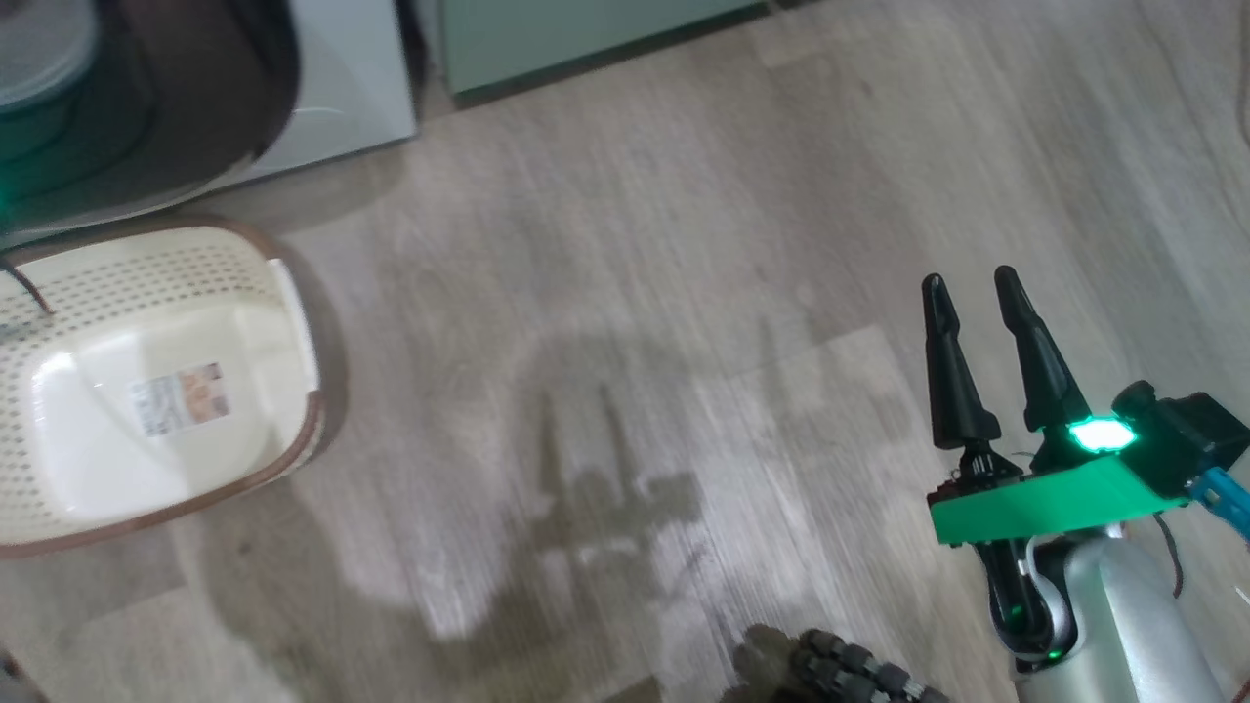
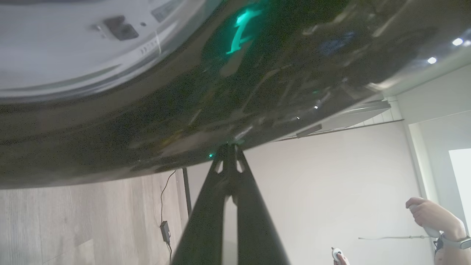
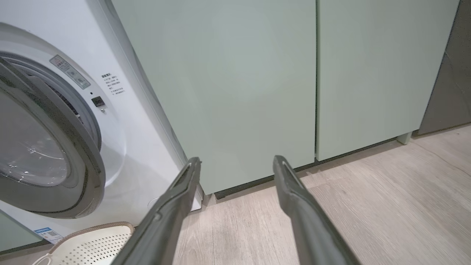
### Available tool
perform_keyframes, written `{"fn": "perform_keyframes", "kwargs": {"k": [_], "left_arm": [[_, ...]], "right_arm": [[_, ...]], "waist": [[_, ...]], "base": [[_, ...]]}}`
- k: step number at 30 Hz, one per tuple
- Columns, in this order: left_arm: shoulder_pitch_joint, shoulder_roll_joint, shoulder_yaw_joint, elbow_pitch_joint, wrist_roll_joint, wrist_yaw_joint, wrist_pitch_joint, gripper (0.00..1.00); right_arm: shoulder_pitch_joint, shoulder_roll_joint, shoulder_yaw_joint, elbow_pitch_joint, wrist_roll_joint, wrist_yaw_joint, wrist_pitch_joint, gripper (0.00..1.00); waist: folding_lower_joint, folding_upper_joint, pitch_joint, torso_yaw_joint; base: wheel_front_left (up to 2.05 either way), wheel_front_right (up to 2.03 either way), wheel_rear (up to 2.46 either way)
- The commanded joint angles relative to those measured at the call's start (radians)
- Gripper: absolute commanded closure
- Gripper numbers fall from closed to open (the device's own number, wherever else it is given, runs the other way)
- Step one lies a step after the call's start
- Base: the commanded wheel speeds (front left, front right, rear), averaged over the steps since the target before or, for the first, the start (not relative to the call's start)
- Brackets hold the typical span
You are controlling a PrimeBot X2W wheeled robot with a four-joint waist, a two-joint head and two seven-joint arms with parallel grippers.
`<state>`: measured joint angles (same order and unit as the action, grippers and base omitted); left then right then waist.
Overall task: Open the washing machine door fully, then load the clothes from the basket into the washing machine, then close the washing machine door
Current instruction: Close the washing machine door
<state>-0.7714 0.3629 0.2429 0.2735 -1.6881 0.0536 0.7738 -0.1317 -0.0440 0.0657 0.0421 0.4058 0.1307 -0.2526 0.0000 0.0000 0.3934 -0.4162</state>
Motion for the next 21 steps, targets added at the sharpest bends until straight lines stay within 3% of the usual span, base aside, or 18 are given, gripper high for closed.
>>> {"fn": "perform_keyframes", "kwargs": {"k": [1, 8, 9, 11, 12, 16, 21], "left_arm": [[0.035, 0.028, 0.035, -0.036, -0.015, -0.014, 0.007, 1.00], [0.270, -0.108, 0.069, -0.129, -0.072, -0.130, 0.006, 1.00], [0.302, -0.132, 0.071, -0.143, -0.078, -0.141, 0.003, 0.77], [0.362, -0.180, 0.078, -0.169, -0.088, -0.158, -0.008, 0.18], [0.389, -0.202, 0.081, -0.179, -0.088, -0.165, -0.016, 0.00], [0.486, -0.276, 0.087, -0.206, -0.091, -0.181, -0.050, 0.00], [0.589, -0.308, 0.078, -0.271, -0.063, -0.184, -0.130, 0.00]], "right_arm": [[0.000, -0.006, 0.015, -0.028, 0.001, 0.000, -0.009, 0.00], [-0.001, -0.006, 0.017, -0.021, -0.046, 0.000, -0.009, 0.00], [-0.002, -0.006, 0.019, -0.020, -0.054, 0.000, -0.009, 0.00], [-0.005, -0.006, 0.020, -0.016, -0.069, 0.000, -0.009, 0.00], [-0.006, -0.006, 0.021, -0.014, -0.075, 0.000, -0.009, 0.00], [-0.008, -0.006, 0.019, -0.007, -0.096, 0.000, -0.004, 0.00], [-0.002, -0.006, 0.010, -0.005, -0.113, 0.000, 0.016, 0.00]], "waist": [[0.0000, 0.0000, -0.017, 0.029], [0.0000, 0.0000, -0.057, 0.139], [0.0000, 0.0000, -0.061, 0.156], [0.0000, 0.0000, -0.071, 0.189], [0.0000, 0.0000, -0.075, 0.205], [0.0000, 0.0000, -0.100, 0.261], [0.0000, 0.0000, -0.128, 0.311]], "base": [[0.00, 0.00, 0.00], [0.00, 0.00, 0.00], [0.00, 0.00, 0.00], [0.00, 0.00, 0.00], [0.00, 0.00, 0.00], [0.00, 0.00, 0.00], [0.00, 0.00, 0.00]]}}
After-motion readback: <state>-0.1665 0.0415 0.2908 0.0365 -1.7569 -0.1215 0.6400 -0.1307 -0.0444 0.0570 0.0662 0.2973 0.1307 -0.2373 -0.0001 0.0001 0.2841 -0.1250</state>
